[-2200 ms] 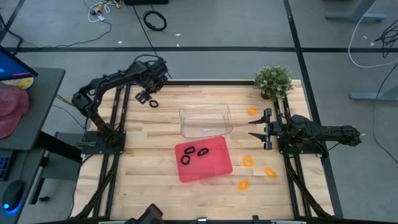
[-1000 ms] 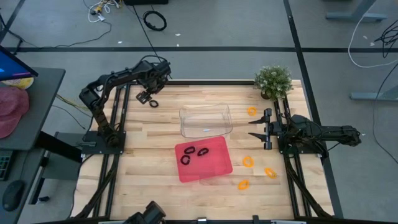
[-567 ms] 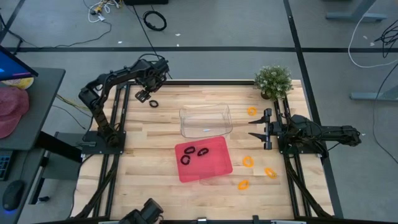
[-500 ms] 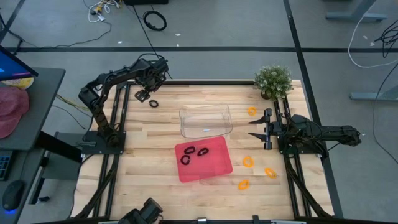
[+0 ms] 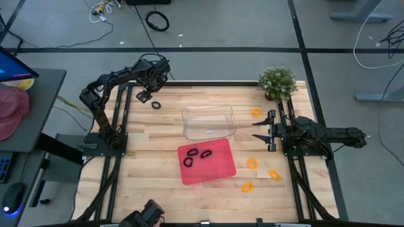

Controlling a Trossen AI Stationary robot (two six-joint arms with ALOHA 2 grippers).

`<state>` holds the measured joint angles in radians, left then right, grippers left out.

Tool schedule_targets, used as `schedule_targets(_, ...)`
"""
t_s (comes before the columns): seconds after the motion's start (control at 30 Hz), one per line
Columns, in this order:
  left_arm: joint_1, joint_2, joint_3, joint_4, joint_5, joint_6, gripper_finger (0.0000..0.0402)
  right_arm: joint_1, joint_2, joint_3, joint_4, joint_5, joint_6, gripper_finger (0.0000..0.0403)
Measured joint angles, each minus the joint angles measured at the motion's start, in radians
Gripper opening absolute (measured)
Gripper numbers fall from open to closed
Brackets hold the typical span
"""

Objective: Sort spring keychains
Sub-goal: Put the black spring keychain into the red bin

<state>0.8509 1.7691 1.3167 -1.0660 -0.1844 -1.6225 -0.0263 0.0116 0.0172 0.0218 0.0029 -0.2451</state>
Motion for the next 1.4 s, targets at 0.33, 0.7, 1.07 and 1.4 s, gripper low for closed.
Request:
schedule_targets(0.33, 0.000, 0.000, 0.000, -0.036, -0.004, -0.031, 0.0259, 0.000, 0.000, 0.000, 0.000, 0.000, 0.000, 0.0222)
schedule_targets(0.7, 0.002, -0.002, -0.001, -0.062, -0.002, -0.042, 0.0259, 0.000, 0.000, 0.000, 0.000, 0.000, 0.000, 0.0222)
schedule_targets(1.07, 0.002, -0.002, -0.001, -0.061, -0.002, -0.042, 0.0259, 0.000, 0.000, 0.000, 0.000, 0.000, 0.000, 0.0222)
schedule_targets(1.4, 0.002, -0.002, -0.001, -0.057, -0.002, -0.039, 0.0259, 0.000, 0.000, 0.000, 0.000, 0.000, 0.000, 0.0222)
